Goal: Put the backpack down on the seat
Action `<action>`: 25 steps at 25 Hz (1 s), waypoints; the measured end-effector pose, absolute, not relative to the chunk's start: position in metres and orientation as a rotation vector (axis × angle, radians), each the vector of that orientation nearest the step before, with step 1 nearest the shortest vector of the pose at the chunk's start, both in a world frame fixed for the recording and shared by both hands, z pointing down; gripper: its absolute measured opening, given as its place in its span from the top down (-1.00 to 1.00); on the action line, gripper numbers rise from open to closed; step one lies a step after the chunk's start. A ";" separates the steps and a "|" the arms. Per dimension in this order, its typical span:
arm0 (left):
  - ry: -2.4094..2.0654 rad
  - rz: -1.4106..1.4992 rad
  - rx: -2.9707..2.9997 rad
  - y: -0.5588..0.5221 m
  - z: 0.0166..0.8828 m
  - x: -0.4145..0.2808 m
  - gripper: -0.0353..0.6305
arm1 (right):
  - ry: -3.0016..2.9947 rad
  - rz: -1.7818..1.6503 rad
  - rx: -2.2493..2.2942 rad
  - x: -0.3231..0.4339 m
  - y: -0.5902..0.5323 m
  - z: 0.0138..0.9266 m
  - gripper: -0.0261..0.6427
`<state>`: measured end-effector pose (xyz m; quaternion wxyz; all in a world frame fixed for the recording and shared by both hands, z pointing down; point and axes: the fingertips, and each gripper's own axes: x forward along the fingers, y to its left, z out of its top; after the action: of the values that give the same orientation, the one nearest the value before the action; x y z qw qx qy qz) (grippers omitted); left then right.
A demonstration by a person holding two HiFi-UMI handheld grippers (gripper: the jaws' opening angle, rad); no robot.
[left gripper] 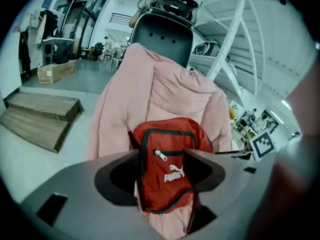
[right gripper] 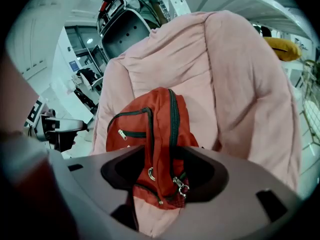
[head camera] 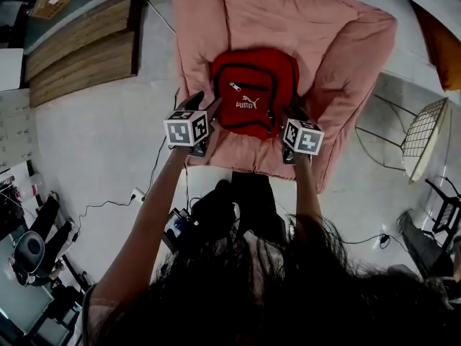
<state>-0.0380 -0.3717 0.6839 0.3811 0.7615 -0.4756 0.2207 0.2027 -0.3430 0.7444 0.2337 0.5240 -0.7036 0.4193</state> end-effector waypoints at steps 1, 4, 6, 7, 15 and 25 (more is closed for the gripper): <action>-1.189 0.560 1.963 -0.362 0.677 -0.036 0.06 | -1.938 1.154 1.458 0.204 -0.336 0.736 0.24; -1.139 0.526 2.025 -0.335 0.652 -0.032 0.07 | -1.999 1.129 1.501 0.201 -0.317 0.700 0.24; -1.123 0.475 2.066 -0.318 0.631 -0.030 0.07 | -2.068 1.116 1.514 0.194 -0.304 0.672 0.24; -1.118 0.448 2.089 -0.310 0.620 -0.029 0.07 | -2.106 1.108 1.516 0.191 -0.296 0.657 0.24; -1.043 0.303 2.276 -0.242 0.534 -0.030 0.07 | -2.316 0.941 1.531 0.142 -0.233 0.554 0.27; -1.024 0.259 2.334 -0.133 0.483 -0.070 0.47 | -2.447 0.861 1.570 0.080 -0.122 0.481 0.60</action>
<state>-0.0695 -0.1334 0.4825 0.2856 0.8731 -0.3831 0.0968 0.0800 -0.1222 0.4811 0.0545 0.5171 -0.8057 0.2836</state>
